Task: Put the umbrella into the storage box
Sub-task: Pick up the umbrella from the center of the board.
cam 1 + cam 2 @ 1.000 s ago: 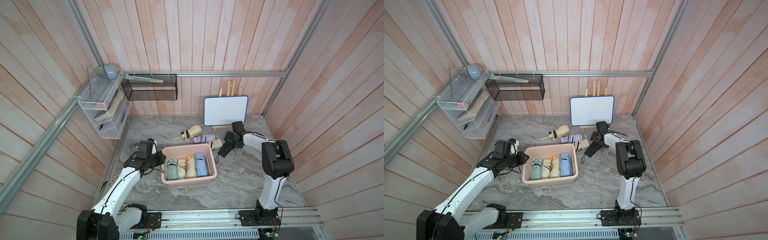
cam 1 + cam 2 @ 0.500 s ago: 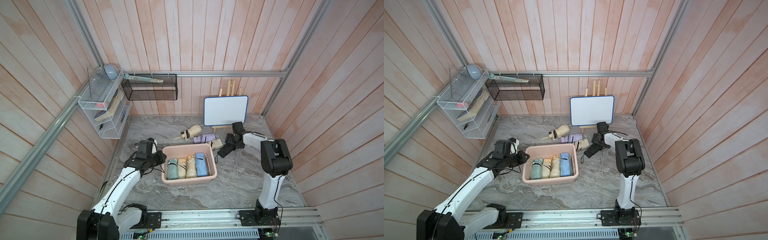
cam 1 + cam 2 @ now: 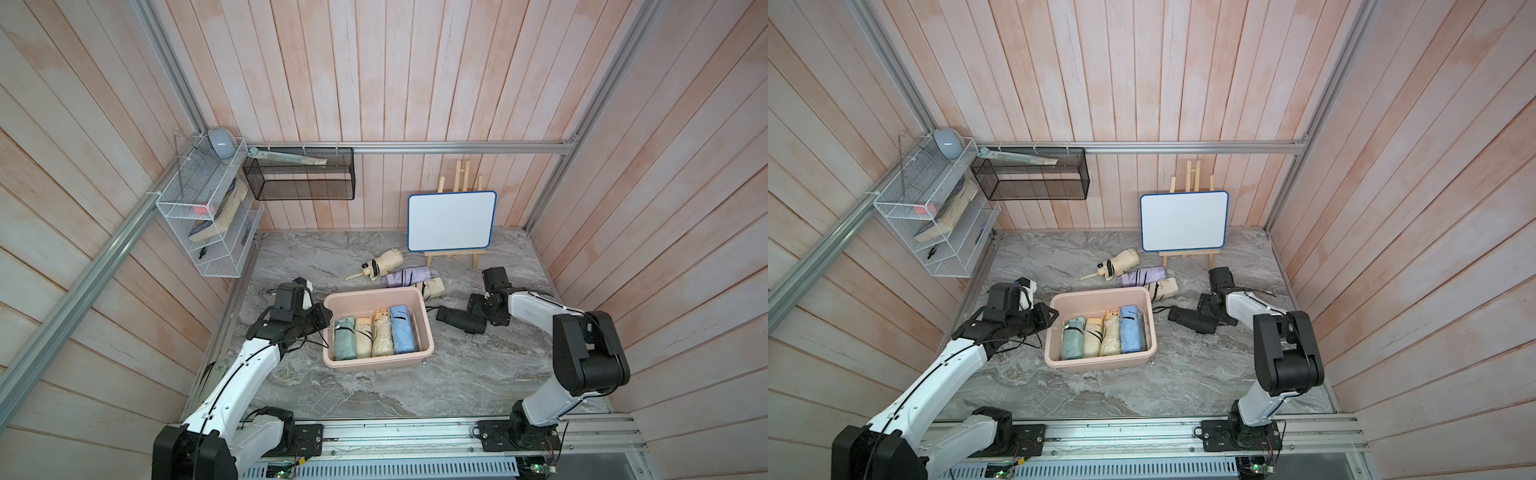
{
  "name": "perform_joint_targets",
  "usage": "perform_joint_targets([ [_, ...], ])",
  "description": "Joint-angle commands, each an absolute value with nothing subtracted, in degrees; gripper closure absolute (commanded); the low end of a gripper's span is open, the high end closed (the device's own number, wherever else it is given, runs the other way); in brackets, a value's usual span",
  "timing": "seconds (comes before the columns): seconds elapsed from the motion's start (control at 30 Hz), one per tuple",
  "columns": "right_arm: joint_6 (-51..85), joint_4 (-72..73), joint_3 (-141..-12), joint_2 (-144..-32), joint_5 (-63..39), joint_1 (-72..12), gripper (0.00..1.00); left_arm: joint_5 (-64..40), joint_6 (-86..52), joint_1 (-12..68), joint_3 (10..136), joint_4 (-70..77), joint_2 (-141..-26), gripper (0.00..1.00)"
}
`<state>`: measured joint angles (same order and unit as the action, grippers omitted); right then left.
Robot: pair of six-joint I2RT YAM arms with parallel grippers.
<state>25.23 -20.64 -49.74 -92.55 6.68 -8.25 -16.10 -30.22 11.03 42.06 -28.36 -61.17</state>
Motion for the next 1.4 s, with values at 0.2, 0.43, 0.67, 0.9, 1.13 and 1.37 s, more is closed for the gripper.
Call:
perform_joint_targets([
  [0.2, 22.6, -25.0, -47.6, -82.8, 2.6, -8.1, 0.15, -18.5, -29.5, 10.7, 41.9, -21.6, -59.8, 1.0],
  [0.43, 1.6, -22.7, -52.4, -79.9, -3.8, -9.9, 0.14, -19.4, -29.5, 10.8, 40.6, -20.4, -59.7, 1.0],
  [0.67, -27.6, -30.4, -54.2, -81.9, -6.5, -13.6, 0.13, -19.9, -29.5, 10.8, 40.1, -19.1, -59.9, 1.0],
  [0.9, -32.6, -32.4, -54.4, -86.6, -3.6, -14.5, 0.11, -19.8, -29.9, 10.8, 39.5, -18.8, -59.3, 1.0],
  [1.13, -33.7, -30.8, -53.7, -90.1, -5.3, -15.0, 0.11, -19.7, -30.0, 10.8, 39.7, -18.7, -59.6, 1.0],
  [1.37, -35.9, -32.3, -54.3, -91.7, -10.6, -16.0, 0.11, -19.5, -30.0, 10.8, 40.4, -18.7, -59.4, 1.0],
])
